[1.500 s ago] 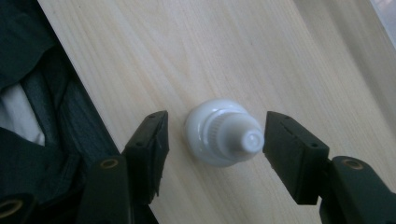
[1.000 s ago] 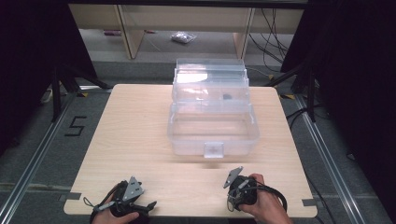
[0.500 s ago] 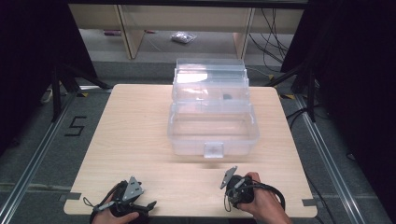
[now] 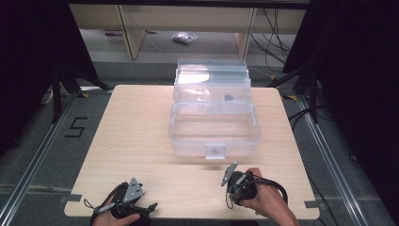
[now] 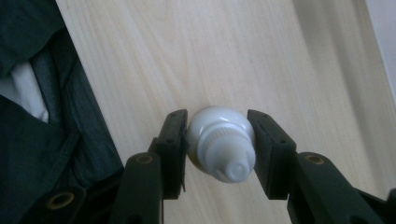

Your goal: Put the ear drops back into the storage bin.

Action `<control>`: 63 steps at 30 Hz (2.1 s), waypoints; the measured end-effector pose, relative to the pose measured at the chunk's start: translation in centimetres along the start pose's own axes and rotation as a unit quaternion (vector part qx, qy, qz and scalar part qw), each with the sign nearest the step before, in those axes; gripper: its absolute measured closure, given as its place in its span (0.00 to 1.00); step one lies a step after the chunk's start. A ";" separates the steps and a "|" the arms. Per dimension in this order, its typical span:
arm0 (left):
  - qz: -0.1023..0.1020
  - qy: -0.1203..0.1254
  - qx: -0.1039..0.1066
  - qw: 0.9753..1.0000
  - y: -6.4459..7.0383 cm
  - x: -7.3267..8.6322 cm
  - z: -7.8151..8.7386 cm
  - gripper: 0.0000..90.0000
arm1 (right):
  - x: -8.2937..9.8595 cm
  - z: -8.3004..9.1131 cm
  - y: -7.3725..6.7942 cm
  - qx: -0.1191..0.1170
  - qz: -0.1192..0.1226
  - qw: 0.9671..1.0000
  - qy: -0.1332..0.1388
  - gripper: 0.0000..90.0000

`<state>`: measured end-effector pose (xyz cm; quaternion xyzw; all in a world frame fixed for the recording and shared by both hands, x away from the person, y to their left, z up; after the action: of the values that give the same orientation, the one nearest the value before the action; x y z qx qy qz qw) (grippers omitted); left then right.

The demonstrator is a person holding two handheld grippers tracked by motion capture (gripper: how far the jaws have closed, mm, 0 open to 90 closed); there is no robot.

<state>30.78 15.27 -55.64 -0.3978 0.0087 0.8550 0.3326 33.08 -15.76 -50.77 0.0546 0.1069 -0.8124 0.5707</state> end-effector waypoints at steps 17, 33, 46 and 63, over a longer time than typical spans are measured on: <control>0.008 -0.004 0.002 1.000 0.0 0.1 -0.1 0.17 | -1.5 3.8 2.4 -0.024 -0.001 0.999 0.044 0.67; -0.004 -0.006 0.002 1.000 -0.1 0.1 -0.1 0.17 | -2.1 8.0 4.4 -0.025 -0.010 0.998 0.051 0.67; 0.007 -0.002 0.000 1.000 -0.1 0.0 -0.2 0.17 | -2.5 10.4 6.2 -0.024 -0.028 0.998 0.047 0.67; 0.006 -0.002 0.001 1.000 -0.1 0.0 -0.2 0.17 | -3.4 12.9 9.5 -0.011 -0.063 0.997 0.052 0.67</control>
<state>30.93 15.29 -55.76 -0.3959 0.0120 0.8578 0.3276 43.61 -18.81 -38.58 0.0835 0.1489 -0.8412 0.5130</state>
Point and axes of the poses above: each handheld gripper's, and its own axes: z roughly backward along the jaws, x roughly out of its underside, y roughly to its right, the point moved 7 cm from there along -z, roughly forward along the jaws, and after that the axes turned 14 degrees about -x, right-handed, at the moved point
